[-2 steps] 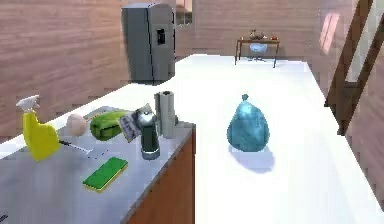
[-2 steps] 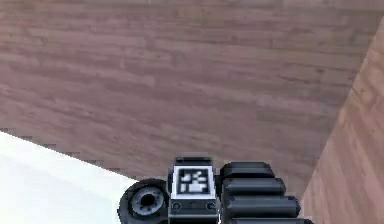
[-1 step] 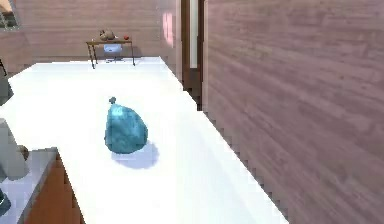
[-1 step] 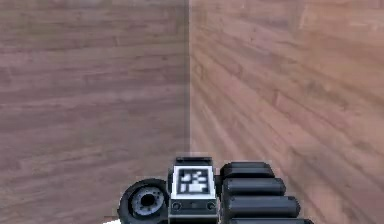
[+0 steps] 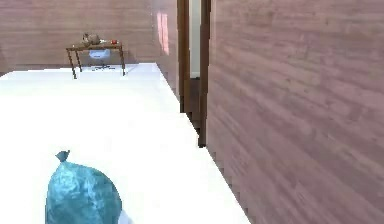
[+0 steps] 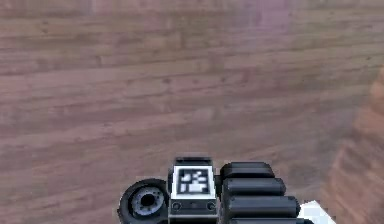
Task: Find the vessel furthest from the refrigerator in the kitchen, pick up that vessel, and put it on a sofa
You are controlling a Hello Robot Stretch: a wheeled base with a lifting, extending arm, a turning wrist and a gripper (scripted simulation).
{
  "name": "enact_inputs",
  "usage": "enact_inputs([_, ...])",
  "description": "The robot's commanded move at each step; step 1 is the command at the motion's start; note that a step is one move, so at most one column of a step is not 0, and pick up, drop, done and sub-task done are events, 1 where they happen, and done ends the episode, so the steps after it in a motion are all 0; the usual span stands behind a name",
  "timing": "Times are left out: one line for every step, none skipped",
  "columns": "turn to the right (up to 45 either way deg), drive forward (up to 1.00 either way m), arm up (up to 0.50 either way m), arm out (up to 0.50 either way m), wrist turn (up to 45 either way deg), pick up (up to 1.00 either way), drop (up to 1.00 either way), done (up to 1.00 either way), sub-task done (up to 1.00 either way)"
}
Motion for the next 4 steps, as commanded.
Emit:
enact_inputs([0.0, 1.00, 0.00, 0.00, 0.0, 0.00, 0.00, 0.00, 0.00])
enact_inputs([-15.0, 0.00, 0.00, 0.00, 0.0, 0.00, 0.00, 0.00, 0.00])
enact_inputs([0.0, 1.00, 0.00, 0.00, 0.0, 0.00, 0.00, 0.00, 0.00])
enact_inputs([-3.0, 0.00, 0.00, 0.00, 0.0, 0.00, 0.00, 0.00, 0.00])
